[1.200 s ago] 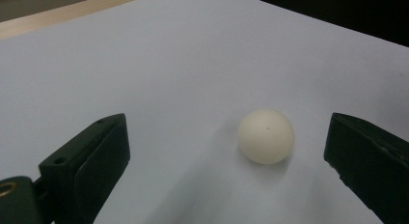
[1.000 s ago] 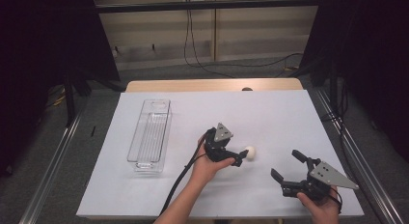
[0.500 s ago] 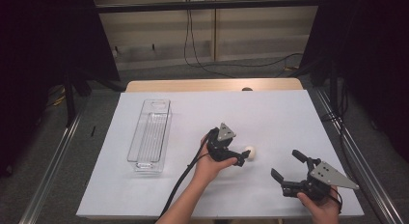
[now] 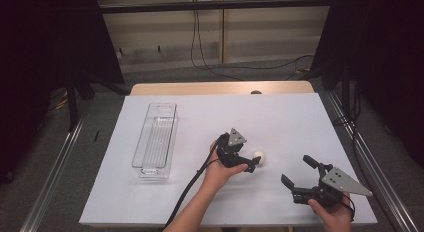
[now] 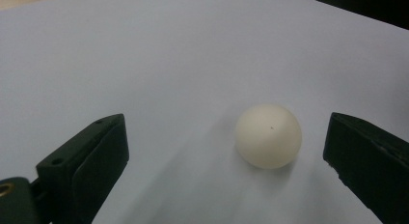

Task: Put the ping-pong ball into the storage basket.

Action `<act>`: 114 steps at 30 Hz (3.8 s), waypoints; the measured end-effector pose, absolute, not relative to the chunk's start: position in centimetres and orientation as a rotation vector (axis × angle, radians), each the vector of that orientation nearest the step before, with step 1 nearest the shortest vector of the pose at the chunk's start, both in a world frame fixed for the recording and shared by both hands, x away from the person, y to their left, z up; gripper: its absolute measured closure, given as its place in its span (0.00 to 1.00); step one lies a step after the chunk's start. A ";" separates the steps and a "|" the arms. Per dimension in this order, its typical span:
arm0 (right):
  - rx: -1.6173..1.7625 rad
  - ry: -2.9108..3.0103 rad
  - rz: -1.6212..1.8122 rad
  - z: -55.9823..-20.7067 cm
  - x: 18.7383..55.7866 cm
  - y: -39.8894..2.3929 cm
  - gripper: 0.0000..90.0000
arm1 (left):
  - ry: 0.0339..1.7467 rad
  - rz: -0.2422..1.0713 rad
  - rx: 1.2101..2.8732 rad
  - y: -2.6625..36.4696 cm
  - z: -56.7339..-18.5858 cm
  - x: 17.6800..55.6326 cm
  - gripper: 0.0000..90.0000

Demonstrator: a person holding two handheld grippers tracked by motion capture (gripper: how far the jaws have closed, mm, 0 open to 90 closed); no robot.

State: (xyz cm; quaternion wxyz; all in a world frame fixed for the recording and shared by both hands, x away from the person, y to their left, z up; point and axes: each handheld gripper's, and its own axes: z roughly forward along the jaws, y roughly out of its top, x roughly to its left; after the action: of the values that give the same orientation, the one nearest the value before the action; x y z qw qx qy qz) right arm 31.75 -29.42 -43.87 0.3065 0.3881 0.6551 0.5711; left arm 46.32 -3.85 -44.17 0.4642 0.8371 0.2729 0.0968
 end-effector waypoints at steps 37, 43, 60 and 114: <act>1.019 1.733 1.513 -43.8 31.7 -29.5 0.03 | 0.611 0.225 2.101 -5.8 -44.5 46.5 0.09; 1.030 1.727 1.519 -43.9 31.8 -29.5 0.03 | 0.598 0.216 2.133 -6.0 -44.5 46.5 0.15; 1.029 1.730 1.512 -43.9 31.8 -29.6 0.04 | 0.561 0.161 2.186 -6.7 -45.1 46.7 0.29; 1.029 1.734 1.516 -43.9 31.8 -29.6 0.04 | 0.530 0.097 2.215 -5.9 -44.3 47.1 0.57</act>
State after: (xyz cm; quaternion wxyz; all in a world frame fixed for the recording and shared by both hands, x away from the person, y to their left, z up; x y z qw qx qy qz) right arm 31.79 -29.64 -43.88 0.3049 0.3885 0.6547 0.5723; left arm 47.08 -5.89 -44.29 0.4176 0.8828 0.2114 0.0388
